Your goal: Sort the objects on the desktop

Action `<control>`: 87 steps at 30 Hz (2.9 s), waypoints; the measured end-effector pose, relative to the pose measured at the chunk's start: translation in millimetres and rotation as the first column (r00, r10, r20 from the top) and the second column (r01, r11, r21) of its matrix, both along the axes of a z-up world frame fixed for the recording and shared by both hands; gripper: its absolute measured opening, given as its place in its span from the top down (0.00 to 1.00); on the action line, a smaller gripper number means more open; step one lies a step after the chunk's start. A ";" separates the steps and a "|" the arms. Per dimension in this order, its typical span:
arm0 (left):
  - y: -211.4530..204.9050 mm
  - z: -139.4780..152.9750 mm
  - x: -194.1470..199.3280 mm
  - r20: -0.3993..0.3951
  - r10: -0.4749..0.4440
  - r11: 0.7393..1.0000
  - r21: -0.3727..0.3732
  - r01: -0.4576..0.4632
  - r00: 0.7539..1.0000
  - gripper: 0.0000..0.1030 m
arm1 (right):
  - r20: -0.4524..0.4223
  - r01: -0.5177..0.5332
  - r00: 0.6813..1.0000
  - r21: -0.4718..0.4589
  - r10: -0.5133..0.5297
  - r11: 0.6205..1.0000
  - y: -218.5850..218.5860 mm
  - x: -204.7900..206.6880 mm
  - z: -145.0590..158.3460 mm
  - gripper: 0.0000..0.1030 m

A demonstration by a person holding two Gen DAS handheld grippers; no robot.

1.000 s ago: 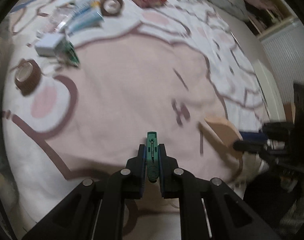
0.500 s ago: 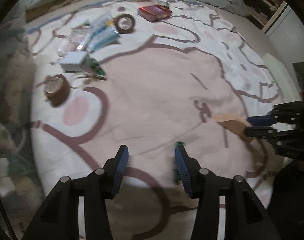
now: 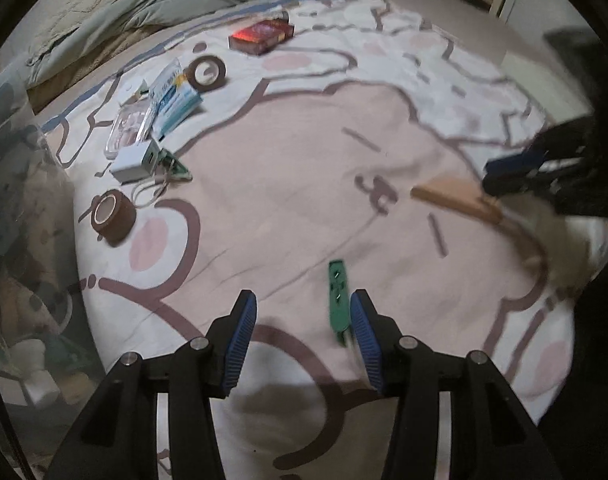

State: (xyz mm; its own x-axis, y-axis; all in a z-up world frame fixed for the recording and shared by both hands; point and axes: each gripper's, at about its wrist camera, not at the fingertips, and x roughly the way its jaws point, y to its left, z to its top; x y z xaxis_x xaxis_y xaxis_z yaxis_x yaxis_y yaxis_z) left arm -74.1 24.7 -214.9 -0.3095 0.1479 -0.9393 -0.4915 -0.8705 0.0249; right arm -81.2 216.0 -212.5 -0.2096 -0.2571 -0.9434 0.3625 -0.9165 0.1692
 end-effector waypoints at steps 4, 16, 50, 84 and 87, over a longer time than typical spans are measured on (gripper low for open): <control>-5.4 -7.6 -6.6 -0.004 0.022 0.998 -0.057 -0.022 1.000 0.53 | -0.009 -0.012 1.000 -0.008 0.012 1.000 -2.9 2.8 4.4 0.81; -35.2 5.8 -15.6 -0.009 0.108 0.993 0.052 -0.108 0.994 0.53 | -0.027 -0.025 0.999 -0.017 0.024 1.000 -5.4 0.8 9.0 0.81; 6.5 -23.0 7.7 0.051 -0.132 0.990 -0.048 0.135 0.990 0.67 | -0.025 -0.187 0.981 0.140 0.192 0.972 -18.2 2.4 -25.0 0.52; -27.0 63.5 -27.2 -0.098 0.103 0.991 0.096 -0.094 0.990 0.70 | -0.196 -0.054 0.979 0.039 0.061 0.998 -13.8 -26.2 47.6 0.75; -29.4 82.7 -27.7 -0.116 0.133 0.984 0.135 -0.117 0.984 0.70 | -0.236 -0.058 0.970 0.029 0.064 0.998 -20.8 -26.6 60.4 0.75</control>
